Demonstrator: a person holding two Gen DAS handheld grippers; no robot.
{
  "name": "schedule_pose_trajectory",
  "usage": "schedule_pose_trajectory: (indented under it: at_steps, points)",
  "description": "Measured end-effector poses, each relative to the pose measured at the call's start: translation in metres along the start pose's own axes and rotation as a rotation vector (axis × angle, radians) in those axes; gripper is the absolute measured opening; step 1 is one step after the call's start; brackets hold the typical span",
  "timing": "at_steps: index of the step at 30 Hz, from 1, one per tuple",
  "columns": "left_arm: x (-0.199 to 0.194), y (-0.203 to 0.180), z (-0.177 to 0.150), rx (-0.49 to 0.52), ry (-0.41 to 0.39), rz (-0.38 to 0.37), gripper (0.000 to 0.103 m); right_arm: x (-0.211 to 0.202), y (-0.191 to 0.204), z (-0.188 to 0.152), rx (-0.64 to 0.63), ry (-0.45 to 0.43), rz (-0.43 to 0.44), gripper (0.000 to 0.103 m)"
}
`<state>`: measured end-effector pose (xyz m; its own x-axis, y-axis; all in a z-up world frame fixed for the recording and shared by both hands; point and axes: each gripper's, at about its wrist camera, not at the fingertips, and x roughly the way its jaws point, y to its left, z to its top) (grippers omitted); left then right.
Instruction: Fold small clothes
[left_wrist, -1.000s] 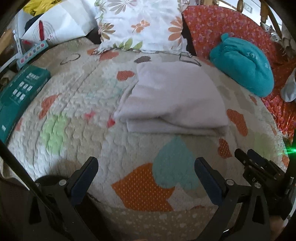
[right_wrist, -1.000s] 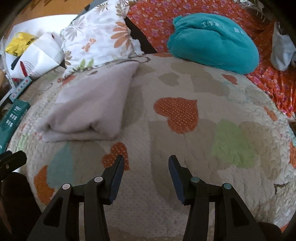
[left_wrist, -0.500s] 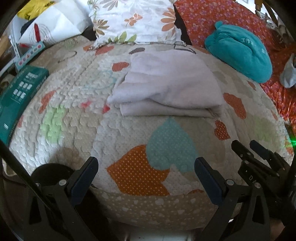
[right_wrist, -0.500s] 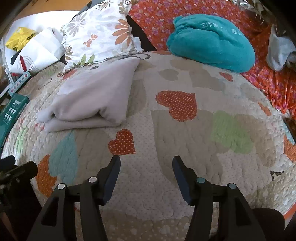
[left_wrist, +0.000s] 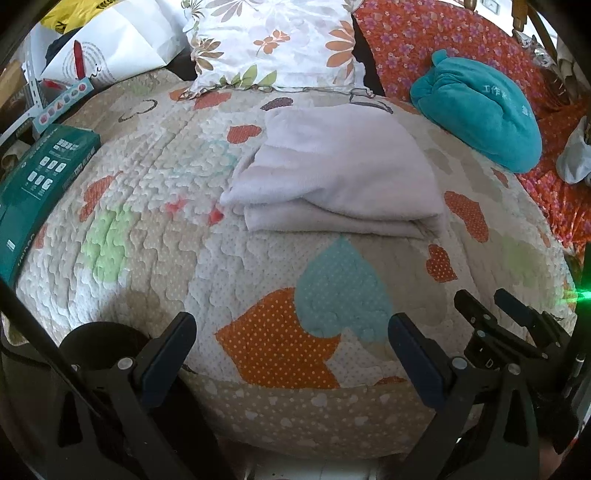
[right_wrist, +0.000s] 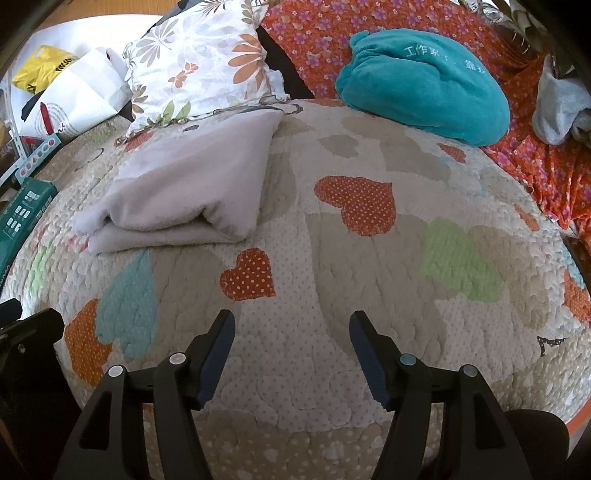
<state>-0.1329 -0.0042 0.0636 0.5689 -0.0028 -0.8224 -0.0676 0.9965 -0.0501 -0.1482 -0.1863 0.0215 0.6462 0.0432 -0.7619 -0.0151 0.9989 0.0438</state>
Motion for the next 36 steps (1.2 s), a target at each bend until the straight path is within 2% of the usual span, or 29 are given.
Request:
schedule_pose_trajectory:
  at_steps: [36]
  points:
    - [0.008,0.003,-0.002,-0.012,0.031,-0.020,0.103,0.008,0.012,-0.005,-0.049,0.029,-0.018,0.071]
